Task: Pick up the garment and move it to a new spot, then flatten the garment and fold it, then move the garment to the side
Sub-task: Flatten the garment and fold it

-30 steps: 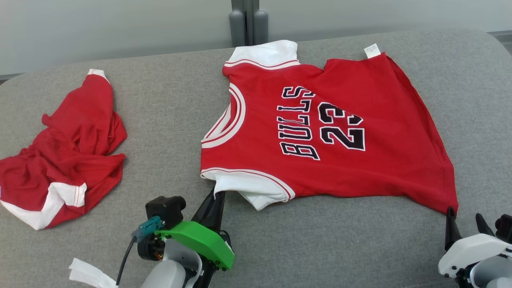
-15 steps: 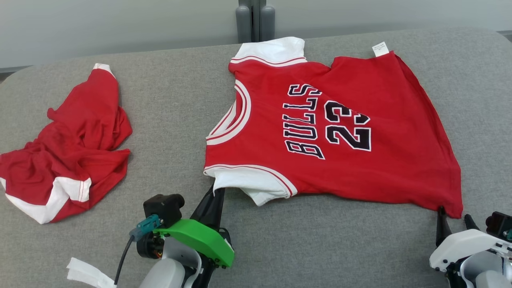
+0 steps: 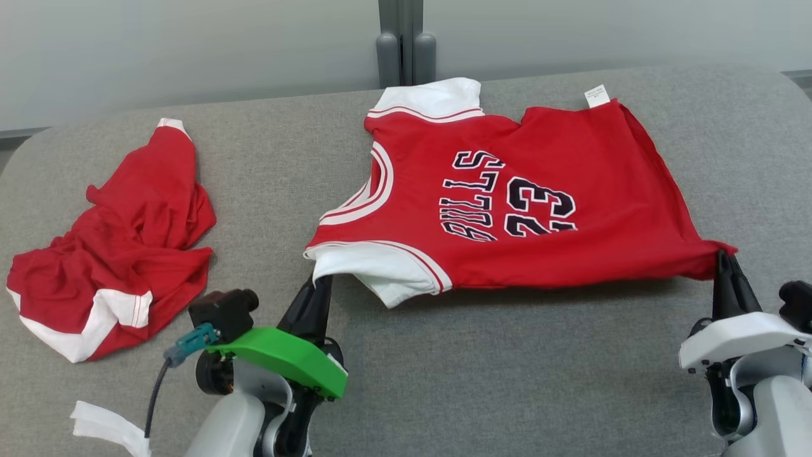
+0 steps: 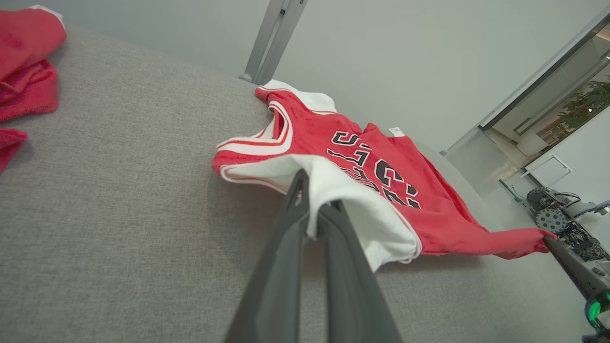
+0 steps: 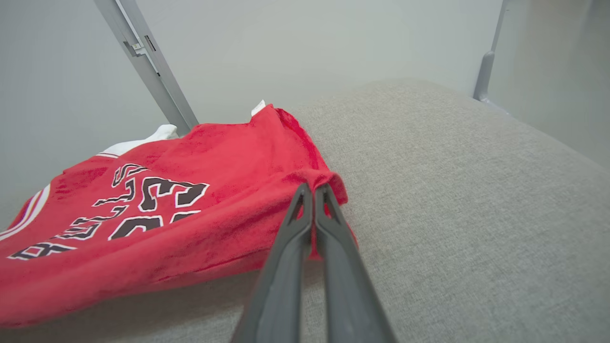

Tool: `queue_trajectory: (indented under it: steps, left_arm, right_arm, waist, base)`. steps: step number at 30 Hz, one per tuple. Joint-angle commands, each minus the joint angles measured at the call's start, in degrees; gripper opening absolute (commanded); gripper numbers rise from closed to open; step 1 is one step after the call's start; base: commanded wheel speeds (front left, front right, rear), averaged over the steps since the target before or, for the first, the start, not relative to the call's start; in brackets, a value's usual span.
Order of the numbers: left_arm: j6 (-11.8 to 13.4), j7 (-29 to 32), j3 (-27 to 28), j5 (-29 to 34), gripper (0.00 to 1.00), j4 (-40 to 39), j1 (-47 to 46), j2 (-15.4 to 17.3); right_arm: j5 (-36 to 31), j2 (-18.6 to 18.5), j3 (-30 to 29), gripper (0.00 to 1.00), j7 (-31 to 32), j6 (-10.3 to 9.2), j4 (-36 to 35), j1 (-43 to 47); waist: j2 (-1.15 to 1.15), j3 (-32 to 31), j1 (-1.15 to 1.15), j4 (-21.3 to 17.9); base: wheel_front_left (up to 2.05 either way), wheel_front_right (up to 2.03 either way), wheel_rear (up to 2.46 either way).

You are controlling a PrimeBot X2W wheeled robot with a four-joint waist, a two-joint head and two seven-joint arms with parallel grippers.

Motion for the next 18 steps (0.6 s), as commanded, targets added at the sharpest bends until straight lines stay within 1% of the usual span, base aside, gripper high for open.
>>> queue_trajectory:
  steps: [1,5,8,11,14,16,18]
  left_arm:
    - [-0.5,0.5,0.9,-1.2,0.0,-1.0,-1.3,0.7]
    - [-0.7,2.2,3.1,-4.2,0.0,-3.6,-3.2,1.3]
    - [0.1,3.1,4.3,-4.5,0.0,-5.9,-5.9,2.0]
    - [1.3,4.4,6.2,-5.5,0.0,-8.9,-10.4,2.0]
    - [2.2,5.2,7.4,-5.8,0.0,-12.2,-14.4,2.4]
    - [3.3,5.7,8.4,-6.0,0.0,-14.7,-16.5,2.5]
    - [4.9,6.2,9.6,-6.5,0.0,-17.4,-17.9,2.3]
  right_arm:
    - [0.3,-0.7,1.5,0.0,-0.2,0.0,-2.3,-1.0]
    - [2.7,-2.6,4.9,0.0,0.9,-0.01,-9.5,-2.7]
    - [3.2,-4.6,6.7,0.0,2.2,0.0,-15.2,-5.0]
    - [3.3,-6.3,6.9,0.0,3.8,0.0,-20.9,-8.8]
    - [2.7,-7.1,7.4,0.0,6.1,0.0,-25.8,-12.1]
    - [2.3,-7.1,7.3,0.0,8.1,0.0,-28.9,-13.9]
    - [1.7,-6.8,7.0,0.0,10.6,0.0,-31.9,-14.9]
  waist:
    - [0.0,-1.2,0.0,-0.4]
    - [0.0,-3.1,0.0,-1.3]
    - [0.0,-4.5,0.0,-1.8]
    - [0.0,-4.9,0.0,-2.0]
    - [0.0,-5.6,0.0,-2.3]
    - [0.0,-5.9,0.0,-2.4]
    - [0.0,-5.9,0.0,-2.6]
  base:
    - [0.0,0.0,0.0]
    - [0.0,0.0,0.0]
    - [0.0,0.0,0.0]
    - [0.0,0.0,0.0]
    - [0.0,0.0,0.0]
    - [0.0,0.0,0.0]
    - [0.0,0.0,0.0]
